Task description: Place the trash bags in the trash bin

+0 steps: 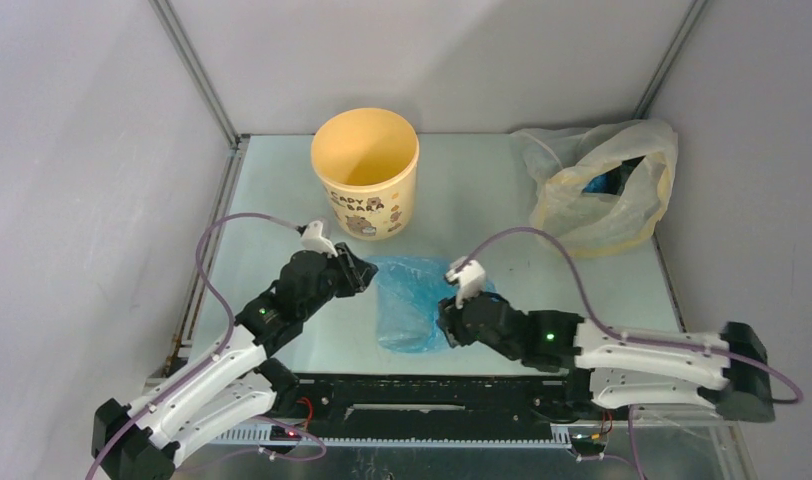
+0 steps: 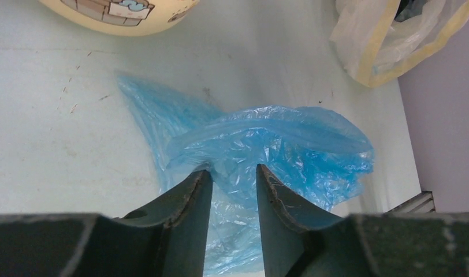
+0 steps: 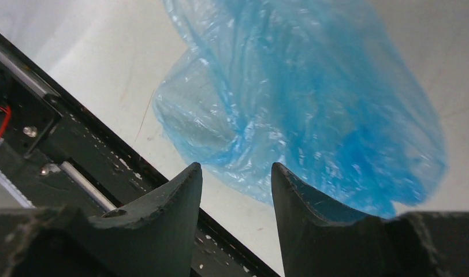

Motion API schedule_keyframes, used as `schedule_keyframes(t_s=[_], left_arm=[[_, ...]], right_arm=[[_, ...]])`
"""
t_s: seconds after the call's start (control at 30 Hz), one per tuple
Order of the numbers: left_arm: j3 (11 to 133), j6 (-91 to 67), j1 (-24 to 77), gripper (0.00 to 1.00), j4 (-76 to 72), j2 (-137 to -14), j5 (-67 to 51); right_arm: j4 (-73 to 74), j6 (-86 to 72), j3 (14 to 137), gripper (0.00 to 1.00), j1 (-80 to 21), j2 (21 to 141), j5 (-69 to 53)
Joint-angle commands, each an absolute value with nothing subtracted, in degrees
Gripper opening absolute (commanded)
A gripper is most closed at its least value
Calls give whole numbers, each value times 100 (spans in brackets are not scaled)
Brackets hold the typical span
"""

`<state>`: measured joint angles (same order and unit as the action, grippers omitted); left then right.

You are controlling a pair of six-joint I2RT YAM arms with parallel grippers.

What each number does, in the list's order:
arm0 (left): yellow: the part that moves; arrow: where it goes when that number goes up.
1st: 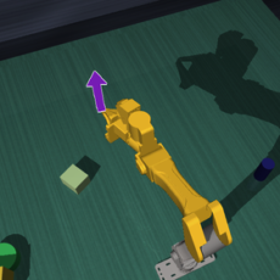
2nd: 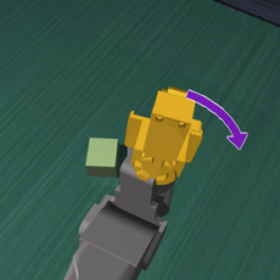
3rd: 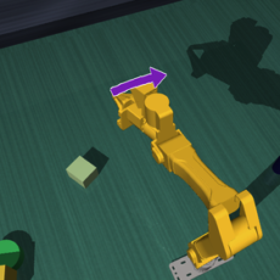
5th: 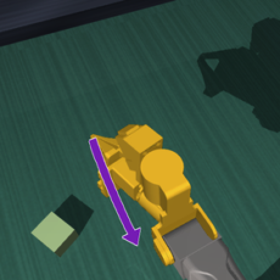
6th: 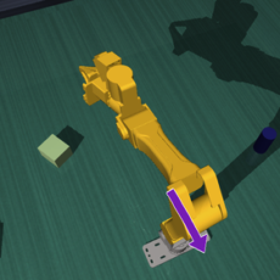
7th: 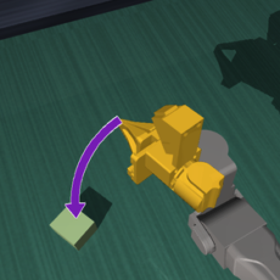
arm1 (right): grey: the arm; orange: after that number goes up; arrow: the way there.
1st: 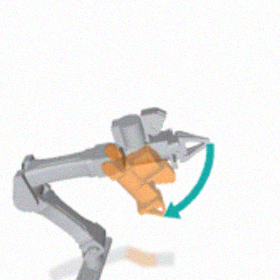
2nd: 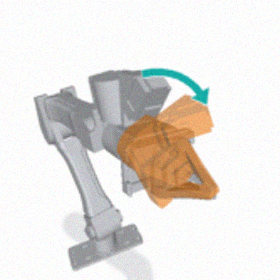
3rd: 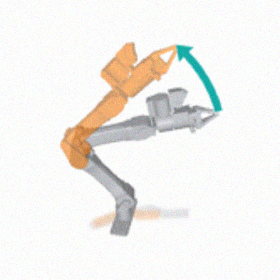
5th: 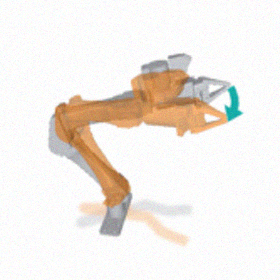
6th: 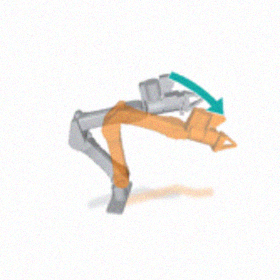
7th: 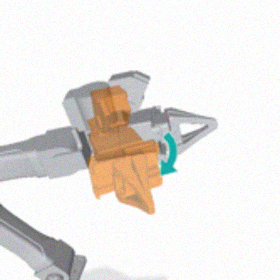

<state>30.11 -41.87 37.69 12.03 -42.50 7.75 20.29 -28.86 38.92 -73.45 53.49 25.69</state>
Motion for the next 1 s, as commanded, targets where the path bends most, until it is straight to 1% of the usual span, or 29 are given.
schedule_keyframes(t_s=[0.0, 0.07, 0.1, 0.17, 0.2, 0.3, 0.43, 0.47, 0.53, 0.57, 0.73, 0.87, 0.9, 0.93, 0.97], left_arm=[[3306, -3911, 3712, 35, 853, -4326, 780], [3347, -3821, 3707, 27, 860, -4349, 885], [3369, -3781, 3704, 21, 861, -4350, 934], [3415, -3726, 3704, 2, 880, -4366, 995], [3457, -3700, 3706, 0, 911, -4380, 992], [3566, -3678, 3709, 0, 964, -4403, 939], [3690, -3665, 3709, 0, 1000, -4401, 902], [3724, -3653, 3705, 0, 1012, -4407, 908], [3807, -3618, 3708, 0, 1058, -4435, 958], [3844, -3606, 3701, 0, 1087, -4453, 996], [4109, -3594, 3689, 0, 1203, -4493, 951], [4332, -3596, 3680, 0, 1354, -4403, 935], [4392, -3595, 3676, 0, 1398, -4373, 940], [4451, -3590, 3674, 0, 1450, -4342, 947], [4520, -3568, 3682, 0, 1517, -4319, 988]], right_arm=[[1139, -2621, 4405, 51, -7528, 6301, 2611], [960, -2473, 4604, 51, -7532, 6751, 2589], [887, -2416, 4706, 52, -7534, 6924, 2592], [790, -2324, 4922, 53, -7530, 7271, 2677], [769, -2305, 5019, 53, -7512, 7428, 2782], [875, -2398, 5290, 53, -7369, 7882, 2989], [811, -2480, 5437, 53, -7230, 8345, 2809], [787, -2504, 5440, 50, -7227, 8403, 2766], [845, -2582, 5436, 41, -7236, 8475, 2732], [918, -2650, 5439, 39, -7256, 8500, 2746], [1308, -2859, 5440, 40, -7349, 8507, 2876], [1355, -2869, 5436, 33, -7383, 8493, 2833], [1323, -2855, 5438, 23, -7388, 8499, 2788], [1286, -2840, 5433, 10, -7378, 8507, 2725], [1262, -2839, 5437, 2, -7379, 8485, 2678]])
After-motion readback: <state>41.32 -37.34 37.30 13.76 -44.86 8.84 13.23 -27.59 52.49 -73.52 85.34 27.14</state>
